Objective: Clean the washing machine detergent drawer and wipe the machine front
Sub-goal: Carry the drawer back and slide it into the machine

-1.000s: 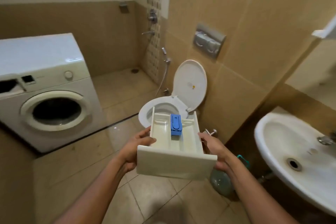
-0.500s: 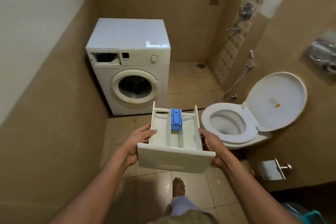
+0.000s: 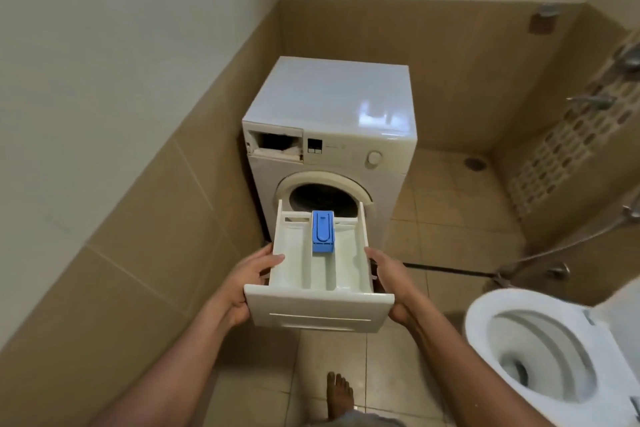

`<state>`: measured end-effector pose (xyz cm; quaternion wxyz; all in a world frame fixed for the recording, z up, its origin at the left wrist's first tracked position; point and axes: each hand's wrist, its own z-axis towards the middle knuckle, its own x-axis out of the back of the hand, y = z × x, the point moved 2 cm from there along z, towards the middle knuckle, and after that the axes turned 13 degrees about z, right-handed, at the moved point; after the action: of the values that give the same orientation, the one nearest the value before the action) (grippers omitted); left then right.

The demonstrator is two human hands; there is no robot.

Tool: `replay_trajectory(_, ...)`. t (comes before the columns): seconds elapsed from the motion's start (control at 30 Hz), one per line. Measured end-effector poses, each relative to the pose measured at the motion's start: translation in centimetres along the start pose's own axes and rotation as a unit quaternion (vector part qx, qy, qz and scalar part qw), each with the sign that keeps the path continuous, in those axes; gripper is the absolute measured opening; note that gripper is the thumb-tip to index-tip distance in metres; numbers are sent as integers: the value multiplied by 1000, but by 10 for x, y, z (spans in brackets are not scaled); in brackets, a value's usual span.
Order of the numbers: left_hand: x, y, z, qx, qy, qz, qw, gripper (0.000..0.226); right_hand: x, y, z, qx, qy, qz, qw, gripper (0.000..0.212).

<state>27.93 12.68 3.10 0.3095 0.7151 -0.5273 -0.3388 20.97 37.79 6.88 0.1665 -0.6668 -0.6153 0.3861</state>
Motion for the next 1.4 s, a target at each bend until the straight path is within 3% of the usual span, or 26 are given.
replay_trajectory(0.2, 27, 40, 59, 2, 35, -11, 999, 47, -39, -43, 77, -18, -29, -18, 999, 21)
replay_trajectory(0.5, 88, 97, 160, 32, 63, 6, 997, 54, -97, -65, 195, -55, -37, -21, 998, 28)
replay_trajectory(0.83, 177, 155, 269, 106, 36, 2, 994, 22, -189, -72, 307, -73, 12, -20, 997, 36)
replay_trajectory(0.93, 198, 166, 299, 127, 24, 27, 991, 29, -209, -73, 332, -74, 35, -19, 997, 34)
replay_trajectory(1.03, 210, 171, 319, 148, 20, 46, 988, 52, -220, -73, 350, -82, 51, -19, 995, 35)
replay_trajectory(1.4, 223, 184, 349, 183, 28, 85, 979, 54, -226, -71, 388, -95, 56, -19, 994, 37)
